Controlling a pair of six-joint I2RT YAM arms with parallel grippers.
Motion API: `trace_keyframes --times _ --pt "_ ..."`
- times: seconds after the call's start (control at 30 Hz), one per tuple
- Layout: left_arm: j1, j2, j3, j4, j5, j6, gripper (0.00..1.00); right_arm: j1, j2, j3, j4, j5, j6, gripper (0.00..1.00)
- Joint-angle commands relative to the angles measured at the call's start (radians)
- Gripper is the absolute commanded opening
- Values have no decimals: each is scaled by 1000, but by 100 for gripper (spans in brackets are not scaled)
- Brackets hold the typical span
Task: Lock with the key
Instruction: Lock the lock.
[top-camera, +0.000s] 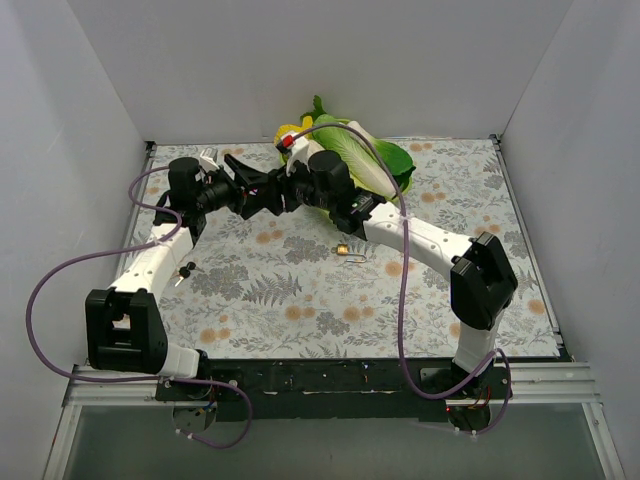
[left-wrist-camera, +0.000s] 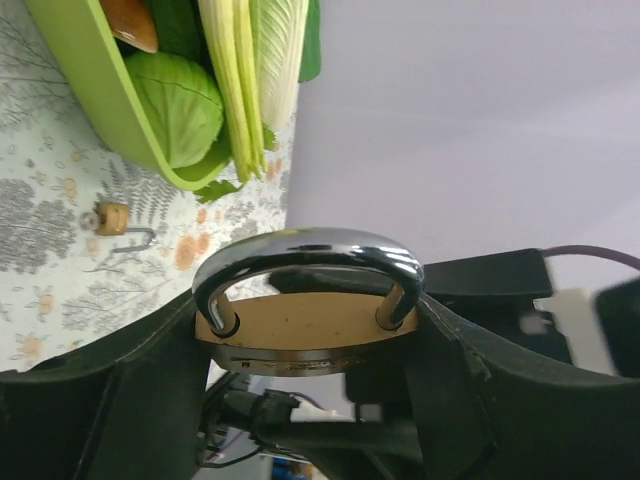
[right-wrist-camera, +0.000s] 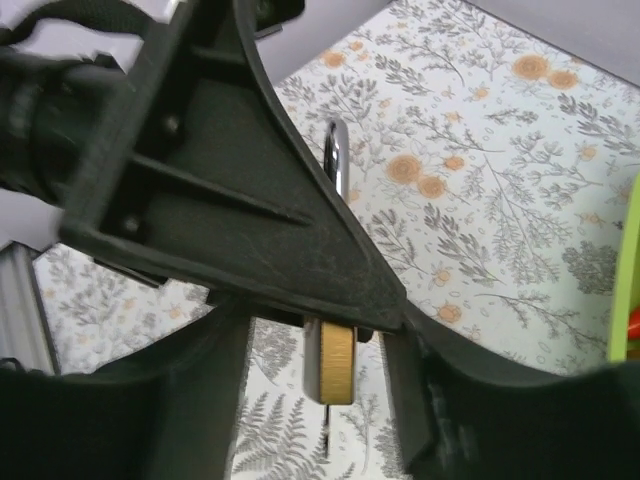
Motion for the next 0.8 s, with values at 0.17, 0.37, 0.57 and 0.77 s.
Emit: trace_keyframes --times 0.17,0.37,0.57,0.77 --pt "57 -23 55 -59 29 65 0 -99 -88 131 -219 -262 -119 74" --pt "57 -24 53 -68 29 69 0 -133 -87 131 -328 -392 -180 58" --pt "57 -8 66 -70 23 63 0 -118 -42 130 -329 -422 -139 48" --pt "54 -13 69 -73 20 65 0 -110 2 154 -297 -407 -120 46"
